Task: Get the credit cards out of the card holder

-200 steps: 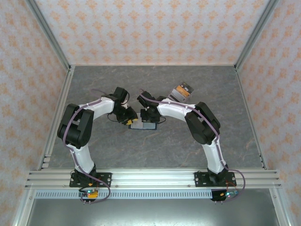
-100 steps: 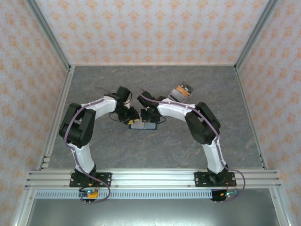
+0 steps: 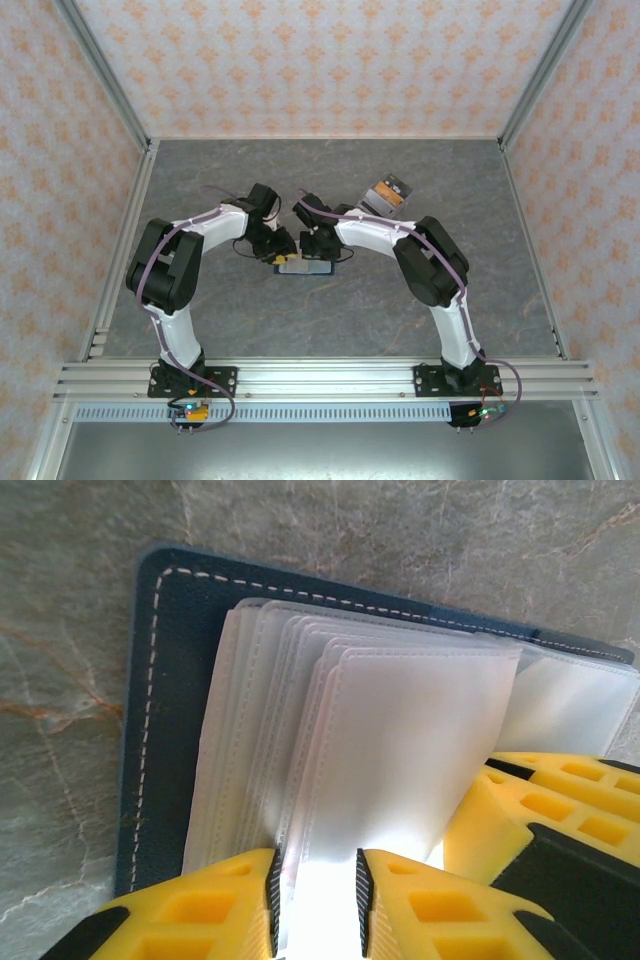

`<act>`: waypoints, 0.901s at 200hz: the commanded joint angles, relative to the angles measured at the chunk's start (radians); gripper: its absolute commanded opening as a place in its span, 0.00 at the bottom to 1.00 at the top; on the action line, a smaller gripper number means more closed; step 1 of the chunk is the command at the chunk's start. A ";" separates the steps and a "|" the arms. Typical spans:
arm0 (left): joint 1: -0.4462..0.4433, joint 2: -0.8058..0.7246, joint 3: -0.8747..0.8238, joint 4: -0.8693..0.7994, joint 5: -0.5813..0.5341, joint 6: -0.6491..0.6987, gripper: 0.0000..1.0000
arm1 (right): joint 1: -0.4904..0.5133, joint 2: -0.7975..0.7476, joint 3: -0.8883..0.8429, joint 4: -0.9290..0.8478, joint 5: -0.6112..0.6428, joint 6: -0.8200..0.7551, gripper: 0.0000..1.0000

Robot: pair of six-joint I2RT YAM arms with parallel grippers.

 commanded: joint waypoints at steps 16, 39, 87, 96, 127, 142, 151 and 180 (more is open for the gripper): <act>-0.011 -0.065 -0.007 0.068 0.107 -0.012 0.27 | -0.008 0.042 -0.053 -0.018 0.015 0.021 0.17; -0.008 -0.075 -0.016 0.082 0.125 -0.018 0.27 | -0.016 0.032 -0.065 -0.005 0.007 0.028 0.17; -0.006 -0.080 -0.025 0.082 0.135 -0.016 0.27 | -0.026 0.018 -0.085 0.019 -0.016 0.042 0.16; -0.005 -0.078 -0.025 0.083 0.135 -0.015 0.27 | -0.027 0.017 -0.088 0.024 -0.019 0.044 0.16; -0.006 -0.067 -0.026 0.088 0.139 -0.014 0.27 | -0.034 0.009 -0.100 0.041 -0.033 0.051 0.16; -0.006 -0.054 -0.027 0.100 0.151 -0.021 0.28 | -0.037 -0.002 -0.110 0.058 -0.045 0.056 0.16; -0.005 -0.048 -0.030 0.112 0.163 -0.027 0.28 | -0.041 -0.012 -0.120 0.073 -0.057 0.060 0.16; -0.007 -0.042 -0.031 0.147 0.197 -0.052 0.28 | -0.056 -0.067 -0.166 0.142 -0.093 0.077 0.16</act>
